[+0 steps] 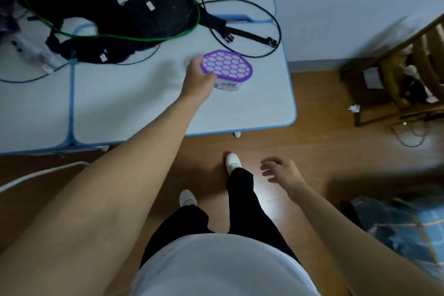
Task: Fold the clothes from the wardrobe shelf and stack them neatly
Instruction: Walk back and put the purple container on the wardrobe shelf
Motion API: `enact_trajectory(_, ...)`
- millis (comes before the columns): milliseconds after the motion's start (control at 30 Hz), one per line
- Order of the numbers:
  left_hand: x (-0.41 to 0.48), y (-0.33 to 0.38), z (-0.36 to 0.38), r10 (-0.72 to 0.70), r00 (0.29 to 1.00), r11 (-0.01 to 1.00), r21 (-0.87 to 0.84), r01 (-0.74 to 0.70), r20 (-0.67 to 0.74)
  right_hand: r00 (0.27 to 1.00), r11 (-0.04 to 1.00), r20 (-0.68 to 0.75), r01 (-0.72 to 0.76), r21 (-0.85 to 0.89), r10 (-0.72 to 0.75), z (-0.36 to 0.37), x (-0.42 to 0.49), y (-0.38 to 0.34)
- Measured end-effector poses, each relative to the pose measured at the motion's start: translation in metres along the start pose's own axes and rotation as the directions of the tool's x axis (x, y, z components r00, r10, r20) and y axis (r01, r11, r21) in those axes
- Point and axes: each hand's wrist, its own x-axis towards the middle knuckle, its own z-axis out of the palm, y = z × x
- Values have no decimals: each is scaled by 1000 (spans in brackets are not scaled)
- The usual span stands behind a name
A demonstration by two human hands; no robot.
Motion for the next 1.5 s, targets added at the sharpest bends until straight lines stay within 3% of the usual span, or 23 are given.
enact_trajectory(167,39,22,15,-140,990,984,111,141,-14,972,974,60,225,33,-226,-21,46,-94)
enact_trajectory(333,23,8,36,-122,974,978,146,152,-192,932,929,8,361,82,-363,-36,102,-177)
enact_trajectory(433,17,-10,50,-179,949,981,24,191,-258,934,939,99,342,23,-343,-35,137,-206)
enact_trajectory(567,19,-23,70,-335,911,934,-210,288,-240,922,961,289,276,-19,-259,-28,174,-223)
enact_trajectory(667,20,-28,76,-447,883,840,-407,358,-146,891,962,382,271,-12,-246,-21,190,-220)
enact_trajectory(833,15,-40,76,-489,872,744,-518,423,11,863,974,453,207,88,-224,-2,197,-201)
enact_trajectory(1000,1,-56,72,-522,853,649,-654,388,-13,881,944,340,301,136,-330,26,182,-181)
enact_trajectory(1100,-18,-66,69,-526,850,585,-743,326,-41,894,943,309,279,182,-325,46,165,-173)
enact_trajectory(1300,-78,-87,32,-483,861,589,-787,184,-160,880,959,393,204,197,-268,82,110,-155)
enact_trajectory(1500,-172,-109,-18,-458,811,581,-813,-36,-363,788,949,529,260,181,-317,126,22,-124)
